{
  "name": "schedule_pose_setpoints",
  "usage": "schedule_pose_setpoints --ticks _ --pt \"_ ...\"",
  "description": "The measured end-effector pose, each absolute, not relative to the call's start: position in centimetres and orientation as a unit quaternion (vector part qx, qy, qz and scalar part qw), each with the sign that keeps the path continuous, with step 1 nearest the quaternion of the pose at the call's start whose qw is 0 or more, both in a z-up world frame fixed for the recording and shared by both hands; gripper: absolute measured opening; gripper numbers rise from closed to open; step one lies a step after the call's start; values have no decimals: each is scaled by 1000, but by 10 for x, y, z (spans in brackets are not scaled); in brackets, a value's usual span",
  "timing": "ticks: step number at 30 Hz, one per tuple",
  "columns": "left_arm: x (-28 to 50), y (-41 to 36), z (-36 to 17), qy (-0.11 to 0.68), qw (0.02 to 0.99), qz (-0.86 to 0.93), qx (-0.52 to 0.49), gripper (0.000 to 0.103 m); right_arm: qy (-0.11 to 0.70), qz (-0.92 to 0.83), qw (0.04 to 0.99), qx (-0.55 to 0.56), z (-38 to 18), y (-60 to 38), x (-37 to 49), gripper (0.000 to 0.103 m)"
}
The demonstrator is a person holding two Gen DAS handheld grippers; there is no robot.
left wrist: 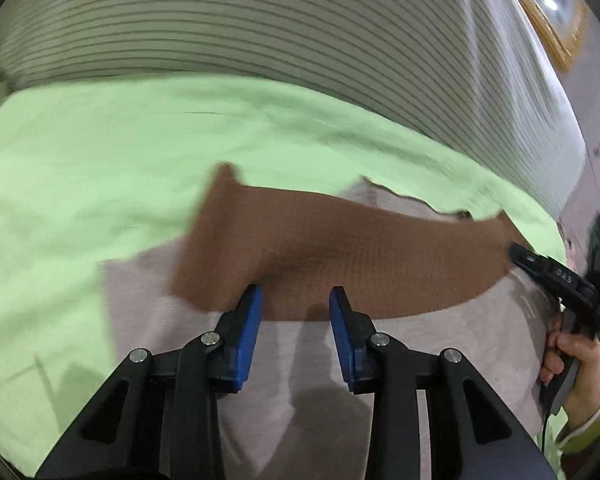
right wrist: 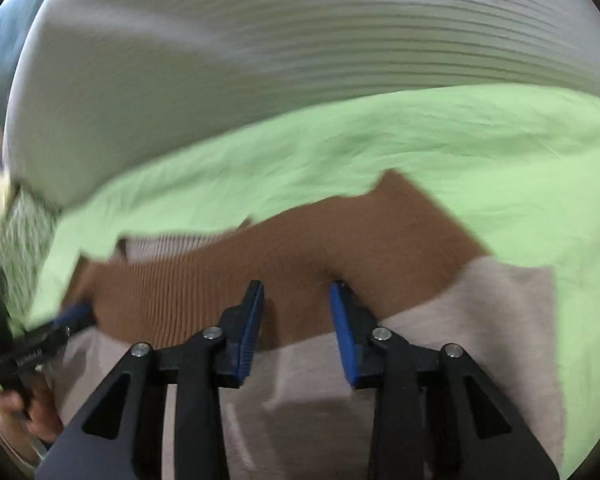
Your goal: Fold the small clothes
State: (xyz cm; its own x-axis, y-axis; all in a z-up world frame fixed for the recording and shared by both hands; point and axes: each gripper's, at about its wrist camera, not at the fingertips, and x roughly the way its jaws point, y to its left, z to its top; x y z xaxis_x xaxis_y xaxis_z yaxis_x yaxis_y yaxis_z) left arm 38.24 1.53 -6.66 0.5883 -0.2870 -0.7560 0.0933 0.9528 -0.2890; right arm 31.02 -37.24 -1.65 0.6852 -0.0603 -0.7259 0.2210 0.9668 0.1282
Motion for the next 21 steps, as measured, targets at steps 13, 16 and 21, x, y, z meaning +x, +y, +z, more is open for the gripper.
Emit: schedule_pose_setpoints --ticks 13,16,21 --pt "207 70 -32 426 870 21 -247 82 337 -42 931 137 22 -336 197 53" --pt "168 65 -45 433 858 34 -276 82 353 -4 932 84 18 -306 178 61" --pt "143 61 -68 469 831 50 -295 82 410 -62 910 25 -7 -306 180 63"
